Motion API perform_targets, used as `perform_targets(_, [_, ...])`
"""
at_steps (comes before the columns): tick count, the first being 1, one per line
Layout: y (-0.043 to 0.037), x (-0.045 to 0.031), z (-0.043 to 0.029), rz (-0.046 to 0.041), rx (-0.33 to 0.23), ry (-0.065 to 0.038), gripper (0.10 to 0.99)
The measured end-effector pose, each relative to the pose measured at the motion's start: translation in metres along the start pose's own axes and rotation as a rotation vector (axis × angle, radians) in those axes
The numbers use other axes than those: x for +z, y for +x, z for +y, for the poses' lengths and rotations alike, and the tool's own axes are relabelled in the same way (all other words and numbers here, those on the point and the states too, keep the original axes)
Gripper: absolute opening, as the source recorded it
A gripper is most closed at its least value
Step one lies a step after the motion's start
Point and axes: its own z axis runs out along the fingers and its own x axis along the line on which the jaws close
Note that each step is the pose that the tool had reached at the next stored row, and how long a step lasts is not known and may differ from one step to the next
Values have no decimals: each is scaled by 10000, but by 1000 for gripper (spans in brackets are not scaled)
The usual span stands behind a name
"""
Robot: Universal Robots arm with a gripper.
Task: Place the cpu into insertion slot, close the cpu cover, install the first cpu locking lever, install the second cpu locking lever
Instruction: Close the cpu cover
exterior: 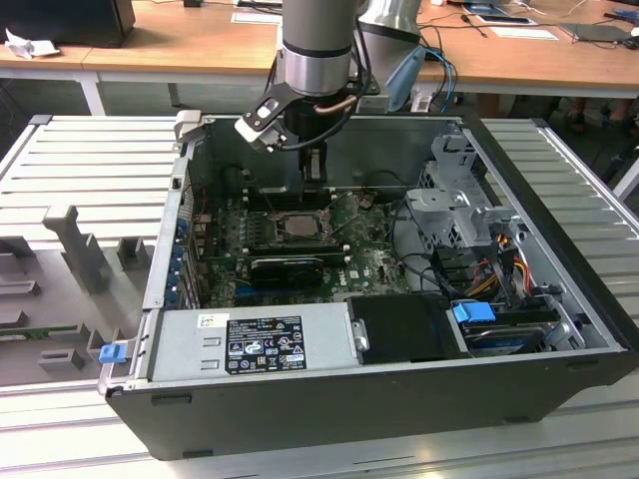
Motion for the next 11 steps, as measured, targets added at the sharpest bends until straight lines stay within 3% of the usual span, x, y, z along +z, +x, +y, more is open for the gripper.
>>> perform_targets(8, [4, 3, 149, 1, 2, -5, 106])
perform_targets(11, [6, 5, 239, 2, 2, -6, 106])
